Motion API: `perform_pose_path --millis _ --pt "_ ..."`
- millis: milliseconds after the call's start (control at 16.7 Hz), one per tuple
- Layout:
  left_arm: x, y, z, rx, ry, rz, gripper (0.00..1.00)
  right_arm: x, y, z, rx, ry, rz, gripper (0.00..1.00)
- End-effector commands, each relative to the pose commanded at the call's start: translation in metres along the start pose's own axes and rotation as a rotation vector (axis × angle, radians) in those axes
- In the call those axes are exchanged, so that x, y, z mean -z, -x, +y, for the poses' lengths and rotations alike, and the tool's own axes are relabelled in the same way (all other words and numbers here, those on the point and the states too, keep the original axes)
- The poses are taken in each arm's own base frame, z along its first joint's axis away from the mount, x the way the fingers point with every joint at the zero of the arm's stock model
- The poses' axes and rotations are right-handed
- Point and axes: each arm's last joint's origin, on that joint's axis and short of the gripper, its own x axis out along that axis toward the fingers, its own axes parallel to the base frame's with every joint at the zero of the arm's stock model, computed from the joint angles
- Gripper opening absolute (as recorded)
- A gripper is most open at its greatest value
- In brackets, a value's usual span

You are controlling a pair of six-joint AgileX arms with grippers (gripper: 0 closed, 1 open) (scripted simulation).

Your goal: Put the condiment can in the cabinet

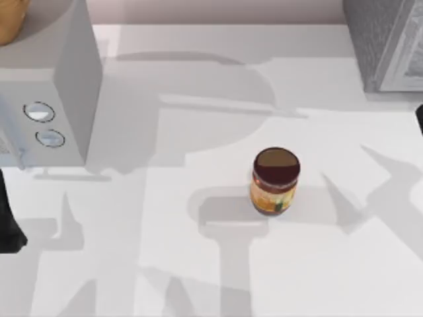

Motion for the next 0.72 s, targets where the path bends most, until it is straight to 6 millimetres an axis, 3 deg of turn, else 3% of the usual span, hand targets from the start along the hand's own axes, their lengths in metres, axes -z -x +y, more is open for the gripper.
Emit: perform_pose_path --millis 180,360,540,720 --pt "0.000 0.000 0.000 0.000 0.000 0.000 1.00 -0.008 -0.049 -0.008 -0.269 0.006 -0.013 1.00" --pt "0.000 0.000 0.000 0.000 0.000 0.000 1.00 0.016 -0.102 -0.022 -0.510 0.018 0.010 1.00" --pt "0.000 0.000 0.000 0.000 0.000 0.000 1.00 0.075 -0.144 -0.040 -0.707 0.009 0.062 1.00" --pt "0.000 0.000 0.000 0.000 0.000 0.000 1.00 0.149 -0.161 -0.057 -0.836 -0.019 0.116 1.00"
